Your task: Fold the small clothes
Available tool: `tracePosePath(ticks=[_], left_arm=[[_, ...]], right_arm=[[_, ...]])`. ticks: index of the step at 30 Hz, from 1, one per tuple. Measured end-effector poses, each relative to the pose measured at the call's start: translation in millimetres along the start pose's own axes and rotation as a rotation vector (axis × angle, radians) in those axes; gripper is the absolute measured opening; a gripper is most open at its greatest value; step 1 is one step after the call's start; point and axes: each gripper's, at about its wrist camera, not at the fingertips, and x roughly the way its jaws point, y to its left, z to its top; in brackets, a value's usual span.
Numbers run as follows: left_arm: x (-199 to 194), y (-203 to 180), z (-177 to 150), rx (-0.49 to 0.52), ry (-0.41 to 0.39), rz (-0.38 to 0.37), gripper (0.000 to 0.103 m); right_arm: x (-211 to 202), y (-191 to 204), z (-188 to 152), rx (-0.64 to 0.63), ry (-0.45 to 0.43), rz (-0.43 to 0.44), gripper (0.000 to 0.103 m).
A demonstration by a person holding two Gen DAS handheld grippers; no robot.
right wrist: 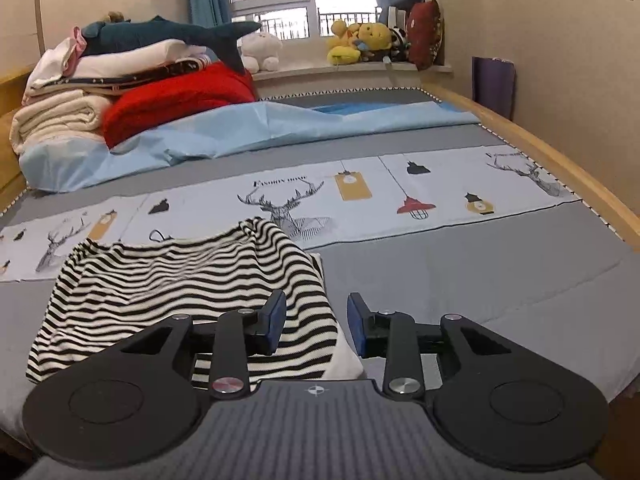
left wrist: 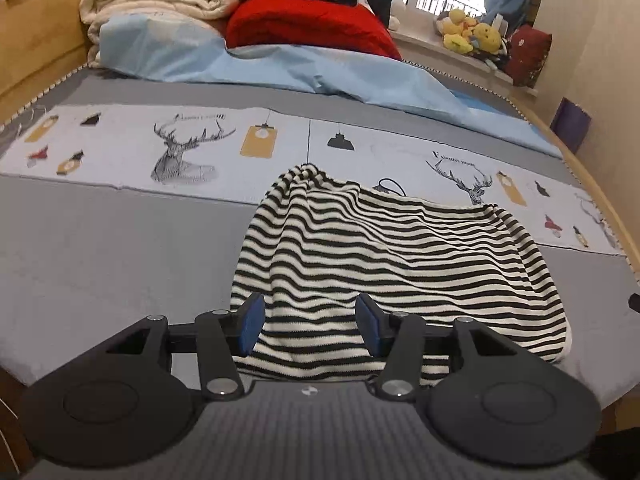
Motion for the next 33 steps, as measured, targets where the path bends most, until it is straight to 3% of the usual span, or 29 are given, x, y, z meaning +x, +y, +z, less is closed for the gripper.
tracePosePath(ticks=[3, 6, 9, 13, 17, 23, 27, 33], left_arm=[[14.3, 16.2, -13.3, -0.059, 0.03, -0.006, 0.046], [34.0, 37.1, -35.0, -0.186, 0.059, -0.042, 0.039], [53.3, 53.8, -56.7, -0.317, 0.093, -0.063, 0.038], [72.8, 60.8, -58.7, -0.402, 0.112, -0.071, 0.04], [93.7, 77.0, -68.0, -0.55, 0.154, -0.101, 0.04], [119.3, 90.8, -77.9, -0.664, 0.208, -0.089, 0.051], [125.2, 95.8, -78.2, -0.737, 0.187, -0.101, 0.054], [130.2, 85.6, -72.6, -0.721, 0.152, -0.066, 0.052]], right_arm=[[1.3, 4.7, -0.6, 0.001, -0.001, -0.001, 0.035], [7.1, 11.1, -2.2, -0.023, 0.017, -0.001, 0.035], [12.8, 15.9, -2.5, -0.045, 0.03, -0.003, 0.035], [18.8, 17.9, -3.2, -0.076, 0.044, -0.015, 0.035], [26.1, 13.9, -4.2, -0.095, 0.067, -0.028, 0.035], [34.5, 3.7, -2.3, -0.075, 0.092, -0.036, 0.035], [42.2, 2.9, -3.3, -0.089, 0.116, -0.034, 0.035], [70.2, 13.8, -17.9, -0.21, 0.271, -0.067, 0.035]])
